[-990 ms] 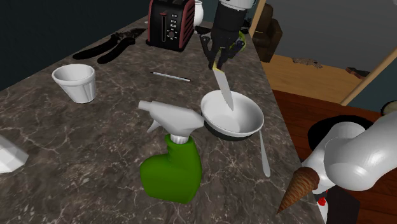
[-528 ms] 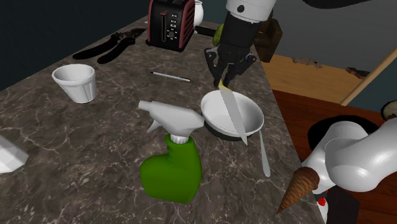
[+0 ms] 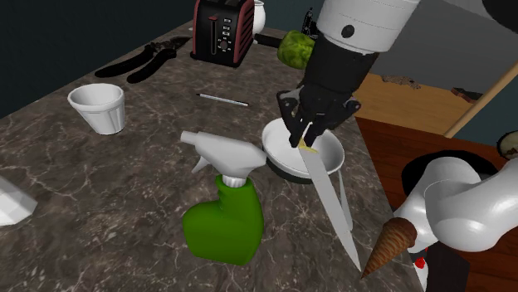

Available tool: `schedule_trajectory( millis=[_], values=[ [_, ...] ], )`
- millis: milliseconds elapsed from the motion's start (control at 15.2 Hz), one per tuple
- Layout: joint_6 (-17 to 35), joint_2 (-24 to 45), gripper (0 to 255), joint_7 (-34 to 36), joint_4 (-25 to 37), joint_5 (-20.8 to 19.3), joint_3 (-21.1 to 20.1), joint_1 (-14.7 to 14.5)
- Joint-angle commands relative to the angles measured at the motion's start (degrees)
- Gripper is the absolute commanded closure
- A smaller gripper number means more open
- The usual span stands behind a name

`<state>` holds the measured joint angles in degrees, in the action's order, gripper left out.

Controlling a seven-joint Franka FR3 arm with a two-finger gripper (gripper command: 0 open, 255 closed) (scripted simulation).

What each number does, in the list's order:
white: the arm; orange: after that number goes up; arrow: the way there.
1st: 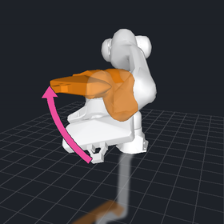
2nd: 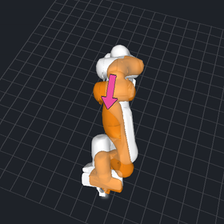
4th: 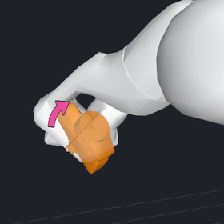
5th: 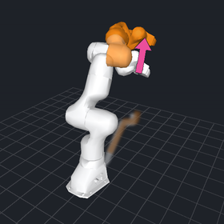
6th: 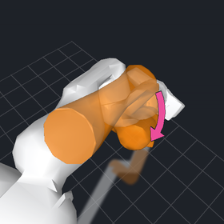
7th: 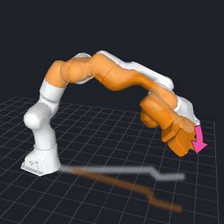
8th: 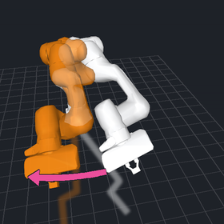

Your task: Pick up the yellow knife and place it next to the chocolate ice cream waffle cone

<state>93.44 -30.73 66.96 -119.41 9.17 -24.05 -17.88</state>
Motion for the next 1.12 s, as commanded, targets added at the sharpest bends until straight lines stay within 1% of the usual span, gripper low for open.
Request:
schedule_trajectory(
  millis=[0,330,726,792,1056],
  values=[
    [-0.3,-0.7,255,2.4,-0.2,1.0,-1.8,-0.9],
    [-1.5,-1.7,255,9.1,0.9,3.6,-6.9,-2.9],
    [-2.4,-0.8,255,17.5,4.2,6.1,-13.9,-4.5],
    [-2.5,-0.6,255,18.4,4.6,6.3,-14.7,-4.6],
    [0.4,-1.3,255,18.2,1.1,6.9,-15.1,-5.0]
  ],
)
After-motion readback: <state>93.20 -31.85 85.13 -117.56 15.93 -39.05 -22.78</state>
